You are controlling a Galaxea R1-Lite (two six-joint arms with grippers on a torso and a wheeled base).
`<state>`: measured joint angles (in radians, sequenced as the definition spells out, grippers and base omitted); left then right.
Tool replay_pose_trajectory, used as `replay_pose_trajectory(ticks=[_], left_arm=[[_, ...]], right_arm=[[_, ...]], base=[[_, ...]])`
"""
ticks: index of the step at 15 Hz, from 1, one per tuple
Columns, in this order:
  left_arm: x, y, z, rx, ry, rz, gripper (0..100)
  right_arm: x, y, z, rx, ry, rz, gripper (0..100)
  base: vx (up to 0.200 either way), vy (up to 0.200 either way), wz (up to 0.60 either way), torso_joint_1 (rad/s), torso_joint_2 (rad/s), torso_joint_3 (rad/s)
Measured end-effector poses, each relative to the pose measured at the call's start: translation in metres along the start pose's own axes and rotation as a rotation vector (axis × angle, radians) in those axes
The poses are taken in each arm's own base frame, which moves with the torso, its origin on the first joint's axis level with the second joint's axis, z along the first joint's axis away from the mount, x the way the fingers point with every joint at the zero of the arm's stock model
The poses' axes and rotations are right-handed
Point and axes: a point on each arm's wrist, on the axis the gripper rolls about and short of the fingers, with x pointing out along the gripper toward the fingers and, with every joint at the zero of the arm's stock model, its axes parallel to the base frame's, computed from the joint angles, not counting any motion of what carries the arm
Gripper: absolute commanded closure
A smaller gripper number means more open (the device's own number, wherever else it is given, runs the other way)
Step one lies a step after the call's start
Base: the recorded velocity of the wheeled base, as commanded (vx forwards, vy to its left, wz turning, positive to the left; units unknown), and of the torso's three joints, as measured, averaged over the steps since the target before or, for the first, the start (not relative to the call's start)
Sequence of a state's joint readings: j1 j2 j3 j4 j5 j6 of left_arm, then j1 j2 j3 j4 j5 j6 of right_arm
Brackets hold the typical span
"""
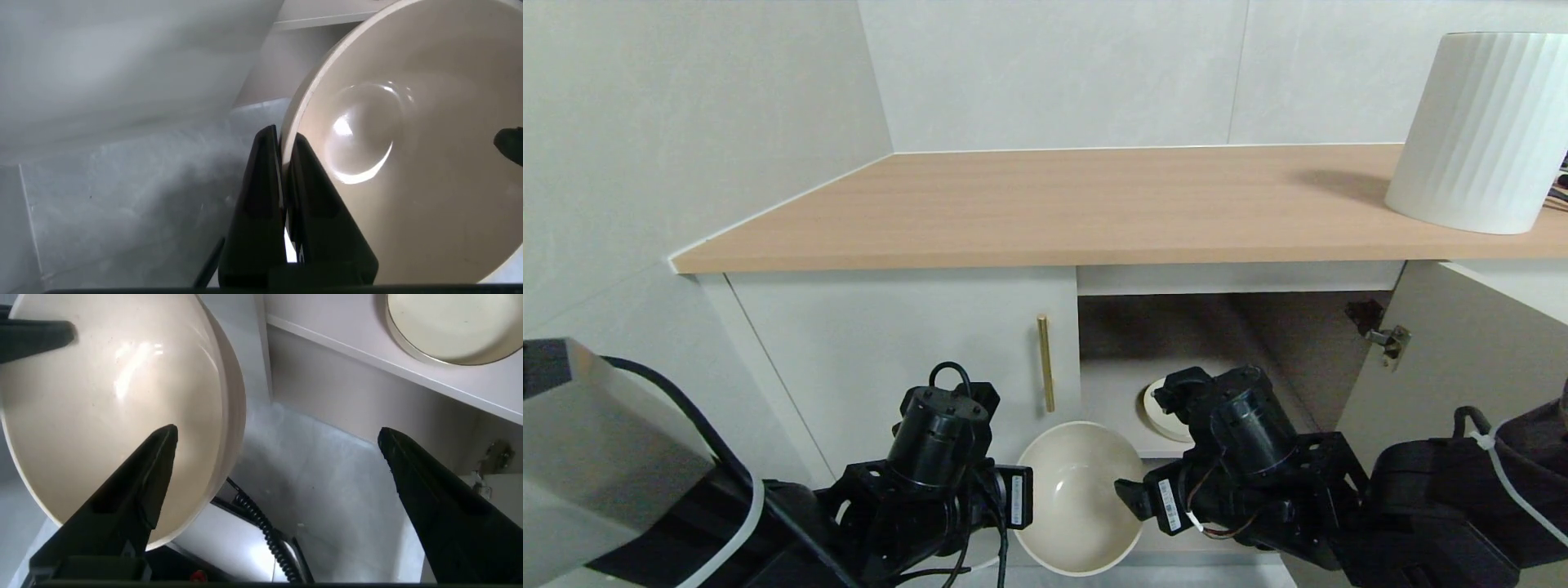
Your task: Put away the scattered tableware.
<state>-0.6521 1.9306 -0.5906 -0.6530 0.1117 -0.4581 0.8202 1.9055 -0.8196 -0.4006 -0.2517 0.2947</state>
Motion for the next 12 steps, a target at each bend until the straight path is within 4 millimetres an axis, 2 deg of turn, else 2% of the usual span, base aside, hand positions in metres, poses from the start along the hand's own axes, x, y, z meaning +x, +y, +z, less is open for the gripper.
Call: replay_pose_trajectory(ticks=[1,2,12], left_arm=[[0.0002,0.0001,-0.0002,0.0,0.001,0.0,100],[0.0002,0.0001,-0.0002,0.0,0.001,0.0,100],[0.0003,-0.0001,-0.0001,0.0,0.001,-0.003,100]], right_arm=[[0.0001,-0.0001,-0.0003,0.0,0.001,0.0,0],[0.0002,-0.0001,-0.0006,-0.001,0.002,-0.001,100],[0.0022,-0.0001,-0.003,-0.002,0.011,0.0,100]], base=[[0.0,0.0,0.0,0.0,0.0,0.0],[0.0,0.0,0.0,0.0,0.0,0.0],[0.0,0.0,0.0,0.0,0.0,0.0]])
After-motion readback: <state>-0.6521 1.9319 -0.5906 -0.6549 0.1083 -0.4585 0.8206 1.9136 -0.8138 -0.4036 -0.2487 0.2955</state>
